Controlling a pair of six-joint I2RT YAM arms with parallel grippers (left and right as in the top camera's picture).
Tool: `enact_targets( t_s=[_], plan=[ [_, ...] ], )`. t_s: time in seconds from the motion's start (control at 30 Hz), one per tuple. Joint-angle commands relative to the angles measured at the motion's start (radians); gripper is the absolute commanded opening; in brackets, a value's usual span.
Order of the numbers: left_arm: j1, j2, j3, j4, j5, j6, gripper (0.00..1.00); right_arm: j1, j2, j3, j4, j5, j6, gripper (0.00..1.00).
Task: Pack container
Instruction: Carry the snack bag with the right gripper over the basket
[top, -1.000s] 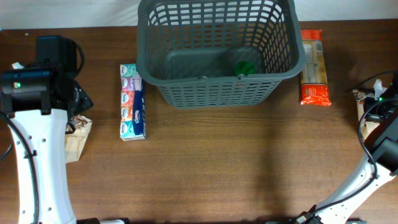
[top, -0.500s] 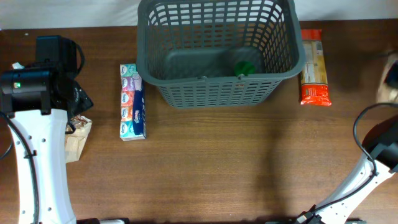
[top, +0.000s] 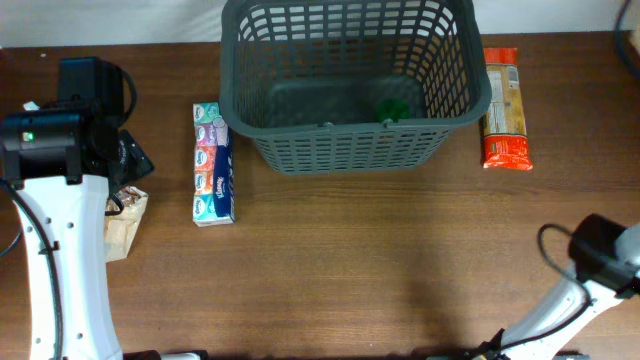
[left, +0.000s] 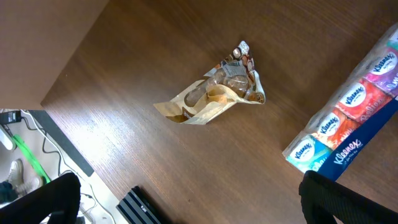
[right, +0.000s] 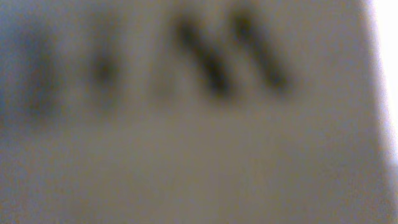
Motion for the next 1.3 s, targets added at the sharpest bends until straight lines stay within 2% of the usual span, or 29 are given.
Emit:
enact_targets(
  t_s=[0.0, 0.2, 0.3, 0.43, 0.6, 0.93, 1.0, 1.03, 1.1, 1.13, 1.2, 1.27],
  plan=[
    [0.006, 0.003, -0.006, -0.004, 0.015, 0.002, 1.0, 0.159, -0.084, 0.025, 0.044, -0.06, 0.025, 0.04],
    [0.006, 0.003, -0.006, -0.021, 0.014, 0.001, 1.0, 0.451, -0.076, 0.017, 0.131, -0.021, 0.024, 0.04],
    [0.006, 0.003, -0.006, -0.021, 0.015, 0.002, 1.0, 0.579, -0.047, 0.006, 0.146, 0.088, 0.024, 0.04],
    [0.006, 0.003, -0.006, -0.021, 0.015, 0.001, 1.0, 0.754, 0.043, -0.042, 0.146, 0.351, 0.005, 0.04],
    [0.006, 0.003, -0.006, -0.021, 0.015, 0.002, 1.0, 0.807, 0.129, -0.15, 0.143, 0.466, -0.014, 0.04],
    [0.006, 0.003, -0.006, -0.027, 0.014, 0.002, 1.0, 0.778, 0.229, -0.52, 0.161, 0.472, -0.013, 0.04],
    [0.006, 0.003, -0.006, -0.027, 0.015, 0.001, 1.0, 0.768, 0.236, -0.568, 0.161, 0.472, -0.013, 0.13],
    [0.006, 0.003, -0.006, -0.027, 0.015, 0.002, 1.0, 0.763, 0.238, -0.592, 0.161, 0.472, -0.013, 0.21],
    [0.006, 0.003, -0.006, -0.027, 0.015, 0.001, 1.0, 0.754, 0.238, -0.629, 0.161, 0.472, -0.013, 0.25],
    [0.006, 0.003, -0.006, -0.027, 0.015, 0.001, 1.0, 0.748, 0.238, -0.643, 0.161, 0.472, -0.013, 0.31],
    [0.006, 0.003, -0.006, -0.027, 0.015, 0.001, 1.0, 0.74, 0.238, -0.661, 0.161, 0.472, -0.013, 0.34],
    [0.006, 0.003, -0.006, -0.027, 0.015, 0.001, 0.99, 0.73, 0.238, -0.667, 0.158, 0.471, -0.013, 0.44]
  ],
)
